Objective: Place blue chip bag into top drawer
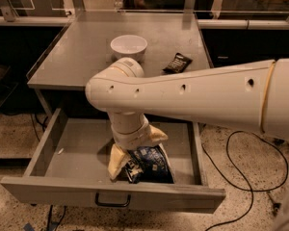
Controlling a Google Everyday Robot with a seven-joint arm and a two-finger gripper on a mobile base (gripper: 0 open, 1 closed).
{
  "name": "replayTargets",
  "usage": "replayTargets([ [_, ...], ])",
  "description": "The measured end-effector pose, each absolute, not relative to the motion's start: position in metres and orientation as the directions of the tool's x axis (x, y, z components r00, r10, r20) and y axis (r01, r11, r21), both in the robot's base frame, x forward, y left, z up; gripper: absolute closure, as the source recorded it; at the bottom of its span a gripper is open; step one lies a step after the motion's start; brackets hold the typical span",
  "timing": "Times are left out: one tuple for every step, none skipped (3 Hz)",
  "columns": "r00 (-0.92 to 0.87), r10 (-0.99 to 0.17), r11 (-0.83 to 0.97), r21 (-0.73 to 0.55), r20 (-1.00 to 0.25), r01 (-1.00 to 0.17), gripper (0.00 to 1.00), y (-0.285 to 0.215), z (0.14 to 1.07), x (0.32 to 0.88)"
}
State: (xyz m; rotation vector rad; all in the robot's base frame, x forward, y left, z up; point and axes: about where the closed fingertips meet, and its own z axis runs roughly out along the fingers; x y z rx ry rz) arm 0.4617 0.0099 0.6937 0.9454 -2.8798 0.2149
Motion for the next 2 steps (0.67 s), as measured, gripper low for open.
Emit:
replayTargets([
  [-0.846, -0.524, 0.821, -0.206, 0.102, -0.533, 0.0, -0.008, 0.732, 0.458],
  [-0.862, -0.499, 0.83, -0.237, 0.091, -0.505, 0.0, -0.016, 0.747, 0.454],
])
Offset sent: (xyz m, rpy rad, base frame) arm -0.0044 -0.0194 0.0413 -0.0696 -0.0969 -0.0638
